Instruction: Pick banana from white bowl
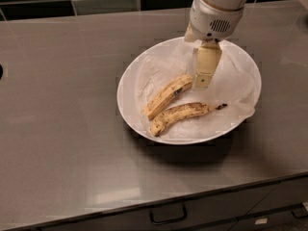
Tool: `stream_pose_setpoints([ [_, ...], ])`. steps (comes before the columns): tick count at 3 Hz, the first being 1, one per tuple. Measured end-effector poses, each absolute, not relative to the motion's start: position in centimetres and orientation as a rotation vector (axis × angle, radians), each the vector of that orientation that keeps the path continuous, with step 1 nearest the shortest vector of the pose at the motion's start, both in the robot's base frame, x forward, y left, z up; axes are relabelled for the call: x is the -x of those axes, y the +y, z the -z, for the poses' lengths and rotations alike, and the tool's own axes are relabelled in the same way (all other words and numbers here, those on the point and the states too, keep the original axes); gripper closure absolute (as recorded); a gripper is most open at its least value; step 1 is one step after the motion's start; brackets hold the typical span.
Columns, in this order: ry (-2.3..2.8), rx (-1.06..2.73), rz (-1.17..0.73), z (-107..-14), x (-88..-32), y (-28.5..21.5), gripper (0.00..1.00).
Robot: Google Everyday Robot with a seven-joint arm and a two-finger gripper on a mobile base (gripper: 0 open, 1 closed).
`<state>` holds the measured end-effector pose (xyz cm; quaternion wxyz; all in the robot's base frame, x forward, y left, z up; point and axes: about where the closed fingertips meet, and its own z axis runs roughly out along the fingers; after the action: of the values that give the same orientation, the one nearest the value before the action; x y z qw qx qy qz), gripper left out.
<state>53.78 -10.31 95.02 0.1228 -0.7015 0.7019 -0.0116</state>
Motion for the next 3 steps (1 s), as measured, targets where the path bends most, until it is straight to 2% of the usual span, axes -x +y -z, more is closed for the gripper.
stream_pose_setpoints([
  [2,2.031,2.076,-0.021,-93.0,-55.4,-9.4,0.19],
  [3,2.032,2.076,-0.022,-93.0,-55.4,-9.4,0.24],
])
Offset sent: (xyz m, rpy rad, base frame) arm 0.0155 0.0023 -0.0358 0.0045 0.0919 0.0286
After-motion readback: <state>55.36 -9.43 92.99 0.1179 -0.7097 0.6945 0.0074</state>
